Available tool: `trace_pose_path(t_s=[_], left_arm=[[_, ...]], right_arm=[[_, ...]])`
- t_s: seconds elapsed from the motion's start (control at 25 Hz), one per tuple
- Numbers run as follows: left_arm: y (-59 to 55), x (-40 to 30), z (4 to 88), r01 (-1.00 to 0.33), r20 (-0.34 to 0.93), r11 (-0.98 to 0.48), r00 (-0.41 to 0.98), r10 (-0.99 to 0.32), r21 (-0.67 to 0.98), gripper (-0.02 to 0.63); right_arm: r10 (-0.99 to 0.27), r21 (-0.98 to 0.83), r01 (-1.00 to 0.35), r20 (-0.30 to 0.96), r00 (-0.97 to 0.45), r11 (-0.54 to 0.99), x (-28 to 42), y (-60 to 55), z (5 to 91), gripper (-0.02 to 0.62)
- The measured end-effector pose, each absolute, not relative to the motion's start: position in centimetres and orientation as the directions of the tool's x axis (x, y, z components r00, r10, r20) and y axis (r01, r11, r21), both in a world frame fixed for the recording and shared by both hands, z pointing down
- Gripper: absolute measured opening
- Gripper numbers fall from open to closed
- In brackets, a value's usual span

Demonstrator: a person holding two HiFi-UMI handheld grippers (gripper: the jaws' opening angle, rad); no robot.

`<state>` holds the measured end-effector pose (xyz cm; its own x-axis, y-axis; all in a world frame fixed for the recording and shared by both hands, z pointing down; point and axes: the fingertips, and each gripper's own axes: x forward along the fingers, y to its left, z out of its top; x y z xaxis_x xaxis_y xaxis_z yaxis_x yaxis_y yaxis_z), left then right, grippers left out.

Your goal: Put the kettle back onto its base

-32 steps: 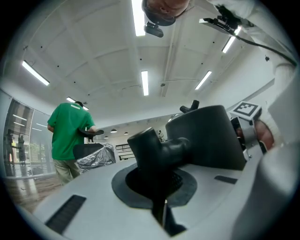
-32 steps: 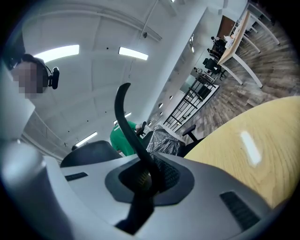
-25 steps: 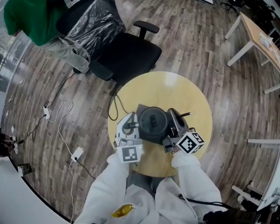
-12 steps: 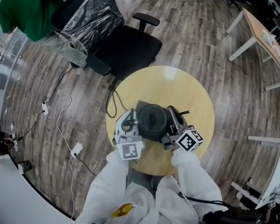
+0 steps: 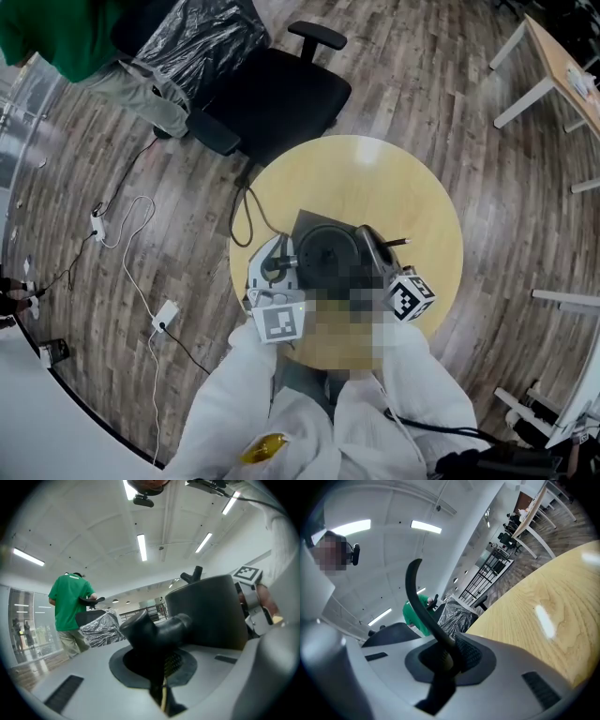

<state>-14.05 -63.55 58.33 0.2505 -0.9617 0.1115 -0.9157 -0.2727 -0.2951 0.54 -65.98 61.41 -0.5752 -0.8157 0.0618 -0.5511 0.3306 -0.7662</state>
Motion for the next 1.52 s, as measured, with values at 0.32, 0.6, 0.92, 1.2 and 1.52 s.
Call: trace_pose_path(t_s=[0.32, 0.6, 0.92, 1.2, 1.52], left_arm=[[-61.3, -16.3, 58.7, -0.979, 0.128, -0.202, 0.199, -0.972, -0.016, 0.12], [-56.0, -16.8, 60.9, -0.981, 0.207, -0.192, 0.196, -0.959, 0.041, 0.124], [-46.8, -11.6, 57.7, -0.886, 0.3, -0.333, 0.429, -0.852, 0.323, 0.12], [-37.4, -5.1, 49.3, -0.591, 0.208, -0.586, 0.78, -0.59, 0.555, 0.0], [-37.5, -8.6, 44.6, -0.648, 0.121, -0.574, 0.708, -0.695, 0.5, 0.0]], right_arm=[[-0.811, -0.766, -0.56, 0.089, -0.579, 0.316, 0.8, -64.1, 61.5, 0.038], [-0.822, -0.708, -0.63, 0.123, -0.557, 0.321, 2.4, -60.9, 60.9, 0.14], [-0.77, -0.744, -0.606, 0.203, -0.605, 0.28, 2.0, -48.4, 60.3, 0.14], [-0.554, -0.52, -0.556, 0.179, -0.813, 0.648, -4.0, -37.3, 50.2, 0.106], [-0.629, -0.322, -0.633, 0.131, -0.767, 0.704, -2.4, -35.9, 46.1, 0.011]])
